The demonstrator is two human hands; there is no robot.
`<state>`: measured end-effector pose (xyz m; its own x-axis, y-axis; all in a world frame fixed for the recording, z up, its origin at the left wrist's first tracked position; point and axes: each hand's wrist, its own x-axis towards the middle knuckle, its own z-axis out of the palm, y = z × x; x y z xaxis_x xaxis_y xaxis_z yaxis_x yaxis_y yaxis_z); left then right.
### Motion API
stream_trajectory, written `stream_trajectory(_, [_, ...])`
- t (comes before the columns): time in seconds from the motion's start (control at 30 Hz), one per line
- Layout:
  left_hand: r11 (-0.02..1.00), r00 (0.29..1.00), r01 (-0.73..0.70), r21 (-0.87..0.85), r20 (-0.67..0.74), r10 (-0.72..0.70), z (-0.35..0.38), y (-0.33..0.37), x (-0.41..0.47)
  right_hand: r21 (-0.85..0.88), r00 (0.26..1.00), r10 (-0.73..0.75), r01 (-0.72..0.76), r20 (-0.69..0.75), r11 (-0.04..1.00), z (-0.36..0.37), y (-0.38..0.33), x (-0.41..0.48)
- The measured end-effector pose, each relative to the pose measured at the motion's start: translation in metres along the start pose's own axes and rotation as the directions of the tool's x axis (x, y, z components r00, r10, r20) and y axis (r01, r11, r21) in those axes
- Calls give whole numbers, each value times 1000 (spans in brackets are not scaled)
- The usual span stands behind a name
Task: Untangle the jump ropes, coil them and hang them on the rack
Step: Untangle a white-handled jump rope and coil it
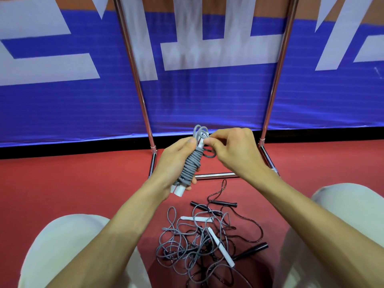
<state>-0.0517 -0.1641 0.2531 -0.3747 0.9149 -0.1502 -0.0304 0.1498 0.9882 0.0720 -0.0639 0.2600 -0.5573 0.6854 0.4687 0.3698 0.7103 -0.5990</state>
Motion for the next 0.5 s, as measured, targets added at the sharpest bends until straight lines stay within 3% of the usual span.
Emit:
stream_trajectory(0.1, [996, 999, -38, 76, -22, 40, 5, -6, 2, -137, 995, 57, -46, 78, 989, 0, 0, 1])
stream_trajectory(0.3, [996, 1000, 21, 86, -15, -20, 11, -9, 2, -219, 977, 183, -155, 113, 963, -5, 1, 5])
stream_trajectory(0.5, [967, 996, -38, 251, -70, 58, 15, -13, 0, -302, 971, 175, -119, 165, 946, -12, -3, 0])
